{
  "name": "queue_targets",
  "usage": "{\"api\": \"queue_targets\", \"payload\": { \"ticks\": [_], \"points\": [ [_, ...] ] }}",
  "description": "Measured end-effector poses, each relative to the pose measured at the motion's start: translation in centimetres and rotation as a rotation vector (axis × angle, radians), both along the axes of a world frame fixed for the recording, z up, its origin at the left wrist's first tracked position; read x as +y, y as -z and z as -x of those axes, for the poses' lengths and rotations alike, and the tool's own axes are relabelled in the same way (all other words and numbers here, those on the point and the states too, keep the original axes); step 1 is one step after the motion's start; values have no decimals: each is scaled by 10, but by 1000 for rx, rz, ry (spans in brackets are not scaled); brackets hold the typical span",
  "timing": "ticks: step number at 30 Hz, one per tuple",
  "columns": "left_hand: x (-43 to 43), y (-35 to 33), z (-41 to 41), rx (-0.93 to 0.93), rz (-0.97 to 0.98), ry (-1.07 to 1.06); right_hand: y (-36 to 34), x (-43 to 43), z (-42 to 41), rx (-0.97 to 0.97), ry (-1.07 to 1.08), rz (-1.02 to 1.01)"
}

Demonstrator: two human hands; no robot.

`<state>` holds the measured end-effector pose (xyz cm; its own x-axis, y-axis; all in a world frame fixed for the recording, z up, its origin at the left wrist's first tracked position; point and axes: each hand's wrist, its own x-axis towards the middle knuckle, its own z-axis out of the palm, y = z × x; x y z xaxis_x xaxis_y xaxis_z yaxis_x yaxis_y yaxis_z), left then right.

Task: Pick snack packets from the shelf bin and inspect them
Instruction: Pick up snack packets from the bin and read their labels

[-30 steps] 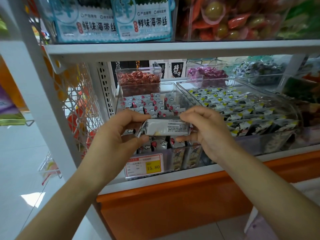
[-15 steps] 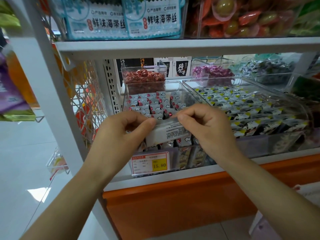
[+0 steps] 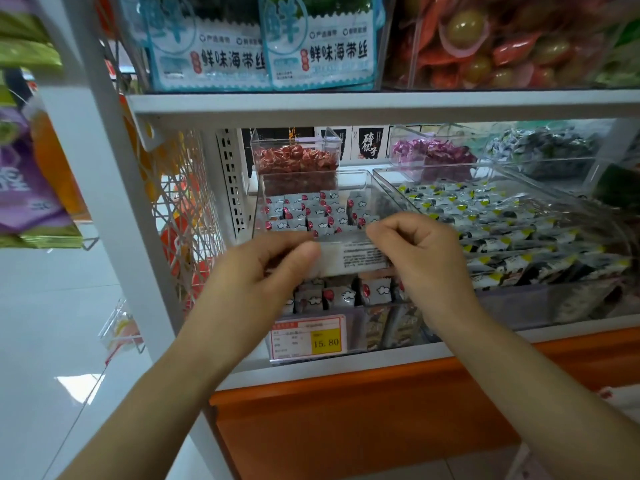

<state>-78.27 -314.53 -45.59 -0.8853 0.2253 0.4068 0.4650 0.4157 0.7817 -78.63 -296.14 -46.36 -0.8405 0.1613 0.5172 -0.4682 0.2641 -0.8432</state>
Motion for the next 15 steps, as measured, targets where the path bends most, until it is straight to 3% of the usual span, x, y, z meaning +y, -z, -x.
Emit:
{"api": "queue_targets", "payload": {
  "ticks": [4, 6, 11, 15],
  "points": [
    [12, 12, -3, 24, 115, 15, 4, -1, 2, -73, -44, 203],
    [13, 13, 1, 73, 55, -42, 9, -3, 1, -108, -154, 272],
    [9, 9, 6, 66, -80, -87, 10, -11, 3, -120, -227, 172],
    [3, 6, 16, 231, 179, -208, -6, -10, 23, -144, -153, 238]
  ]
}}
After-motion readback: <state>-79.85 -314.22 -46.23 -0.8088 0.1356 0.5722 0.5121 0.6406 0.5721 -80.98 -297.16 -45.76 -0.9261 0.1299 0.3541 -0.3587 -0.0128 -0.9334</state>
